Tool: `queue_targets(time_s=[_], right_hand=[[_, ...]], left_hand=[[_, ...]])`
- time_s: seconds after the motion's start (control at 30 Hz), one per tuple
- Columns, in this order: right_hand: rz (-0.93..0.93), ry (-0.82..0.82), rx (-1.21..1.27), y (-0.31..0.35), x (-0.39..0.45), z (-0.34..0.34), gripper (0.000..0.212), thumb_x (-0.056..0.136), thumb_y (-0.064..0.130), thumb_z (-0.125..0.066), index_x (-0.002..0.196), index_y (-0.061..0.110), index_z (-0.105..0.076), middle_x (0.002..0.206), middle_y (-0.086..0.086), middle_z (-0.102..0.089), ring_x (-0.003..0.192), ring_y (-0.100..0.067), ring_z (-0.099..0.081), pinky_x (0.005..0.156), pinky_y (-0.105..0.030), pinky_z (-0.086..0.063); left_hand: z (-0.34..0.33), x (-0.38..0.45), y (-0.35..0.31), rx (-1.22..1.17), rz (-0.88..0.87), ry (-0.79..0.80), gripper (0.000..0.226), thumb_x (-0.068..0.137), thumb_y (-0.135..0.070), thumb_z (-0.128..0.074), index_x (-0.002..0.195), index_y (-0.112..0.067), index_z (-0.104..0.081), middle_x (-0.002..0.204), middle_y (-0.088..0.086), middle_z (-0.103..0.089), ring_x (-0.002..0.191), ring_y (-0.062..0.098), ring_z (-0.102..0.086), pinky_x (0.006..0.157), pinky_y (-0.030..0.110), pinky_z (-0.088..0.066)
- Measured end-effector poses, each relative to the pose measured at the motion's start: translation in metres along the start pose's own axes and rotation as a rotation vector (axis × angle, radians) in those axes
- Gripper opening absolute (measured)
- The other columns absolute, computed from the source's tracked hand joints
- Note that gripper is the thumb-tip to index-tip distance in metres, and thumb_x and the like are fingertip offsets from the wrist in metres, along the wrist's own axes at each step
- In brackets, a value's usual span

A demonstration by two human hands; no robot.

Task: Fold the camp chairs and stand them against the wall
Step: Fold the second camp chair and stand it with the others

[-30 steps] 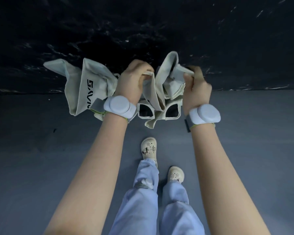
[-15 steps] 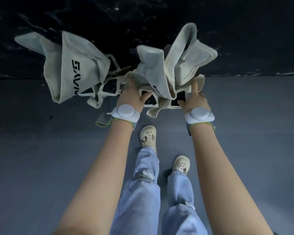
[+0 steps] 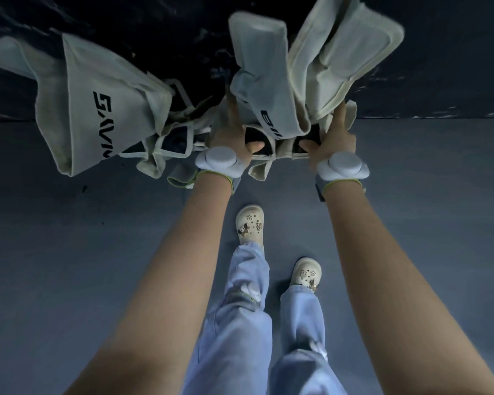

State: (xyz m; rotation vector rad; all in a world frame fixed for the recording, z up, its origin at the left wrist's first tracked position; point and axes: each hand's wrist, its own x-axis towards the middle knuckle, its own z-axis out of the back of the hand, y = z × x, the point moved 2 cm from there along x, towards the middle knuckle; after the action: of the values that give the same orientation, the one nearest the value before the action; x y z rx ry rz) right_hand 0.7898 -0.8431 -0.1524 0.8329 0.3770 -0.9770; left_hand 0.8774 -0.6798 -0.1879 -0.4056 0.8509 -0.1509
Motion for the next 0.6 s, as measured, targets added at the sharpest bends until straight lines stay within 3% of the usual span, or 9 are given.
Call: queue_targets(time_s=[0.07,0.1,0.17,0.23,0.33,0.37,0.43,0.47,0.6], right_hand=[[0.042,0.012,-0.015,0.005,0.012,0.000,0.076,0.087,0.012,-0.061,0.149,0.025,-0.019,0.103,-0.015,-0.061,0.083,-0.042,-0.066,0.077,-0.049,-0.057],[0.066,0.010,-0.026,0.006,0.015,-0.001,0.073,0.086,0.015,-0.063,0.147,0.022,-0.023,0.098,-0.009,-0.059,0.083,-0.044,-0.066,0.075,-0.051,-0.056],[0.095,0.001,-0.032,0.010,0.021,-0.001,0.069,0.084,0.020,-0.066,0.143,0.017,-0.031,0.081,0.006,-0.053,0.083,-0.043,-0.067,0.075,-0.051,-0.057],[0.085,0.021,-0.044,0.012,0.027,0.000,0.070,0.081,0.025,-0.069,0.141,0.017,-0.034,0.088,0.002,-0.066,0.087,-0.039,-0.068,0.077,-0.046,-0.058],[0.070,0.092,-0.074,0.009,0.031,0.003,0.073,0.077,0.031,-0.072,0.139,0.018,-0.035,0.098,-0.010,-0.073,0.084,-0.034,-0.070,0.077,-0.042,-0.059],[0.069,0.114,-0.082,0.008,0.032,0.004,0.070,0.078,0.032,-0.072,0.136,0.017,-0.038,0.096,-0.012,-0.074,0.081,-0.034,-0.071,0.077,-0.042,-0.059],[0.060,0.130,-0.069,0.006,0.033,0.004,0.063,0.079,0.033,-0.071,0.132,0.017,-0.040,0.090,-0.011,-0.075,0.072,-0.033,-0.072,0.074,-0.041,-0.060],[0.066,0.131,-0.066,0.006,0.032,0.006,0.062,0.079,0.033,-0.071,0.131,0.018,-0.040,0.088,-0.010,-0.074,0.068,-0.032,-0.072,0.072,-0.041,-0.061],[0.070,0.122,-0.080,0.010,0.026,0.006,0.053,0.080,0.031,-0.070,0.124,0.015,-0.046,0.095,-0.015,-0.074,0.069,-0.037,-0.072,0.070,-0.046,-0.061]], left_hand=[[0.008,0.008,-0.014,0.160,-0.043,-0.001,0.084,0.083,-0.049,-0.057,0.143,-0.004,-0.017,0.129,0.019,-0.057,0.099,0.036,-0.065,0.079,0.037,-0.054],[0.012,0.009,-0.021,0.251,-0.096,-0.031,0.081,0.088,-0.038,-0.056,0.146,-0.002,-0.012,0.135,0.020,-0.052,0.105,0.038,-0.061,0.078,0.034,-0.049],[0.018,0.014,-0.028,0.396,-0.166,-0.044,0.073,0.095,-0.026,-0.051,0.148,-0.002,-0.008,0.148,0.018,-0.036,0.125,0.037,-0.046,0.093,0.036,-0.040],[0.021,0.016,-0.030,0.392,-0.158,-0.008,0.060,0.097,-0.026,-0.049,0.146,-0.004,-0.024,0.148,0.017,-0.038,0.133,0.034,-0.040,0.106,0.033,-0.034],[0.024,0.011,-0.031,0.152,-0.042,0.008,0.030,0.093,-0.019,-0.053,0.118,-0.002,-0.053,0.124,0.021,-0.061,0.108,0.034,-0.062,0.095,0.036,-0.048],[0.025,0.009,-0.032,0.063,-0.014,0.021,0.016,0.093,-0.016,-0.053,0.105,-0.005,-0.053,0.111,0.021,-0.067,0.089,0.030,-0.067,0.086,0.036,-0.053],[0.023,0.006,-0.033,-0.078,-0.027,0.043,0.020,0.091,-0.017,-0.055,0.101,-0.006,-0.043,0.080,0.014,-0.069,0.058,0.018,-0.063,0.070,0.038,-0.058],[0.022,0.005,-0.032,-0.131,-0.032,0.051,0.023,0.090,-0.019,-0.056,0.101,-0.009,-0.039,0.069,0.008,-0.065,0.053,0.014,-0.060,0.064,0.038,-0.057],[0.014,0.007,-0.026,-0.237,0.080,0.108,0.009,0.095,-0.015,-0.043,0.102,-0.013,-0.037,0.072,0.004,-0.058,0.048,0.010,-0.057,0.044,0.013,-0.048]])
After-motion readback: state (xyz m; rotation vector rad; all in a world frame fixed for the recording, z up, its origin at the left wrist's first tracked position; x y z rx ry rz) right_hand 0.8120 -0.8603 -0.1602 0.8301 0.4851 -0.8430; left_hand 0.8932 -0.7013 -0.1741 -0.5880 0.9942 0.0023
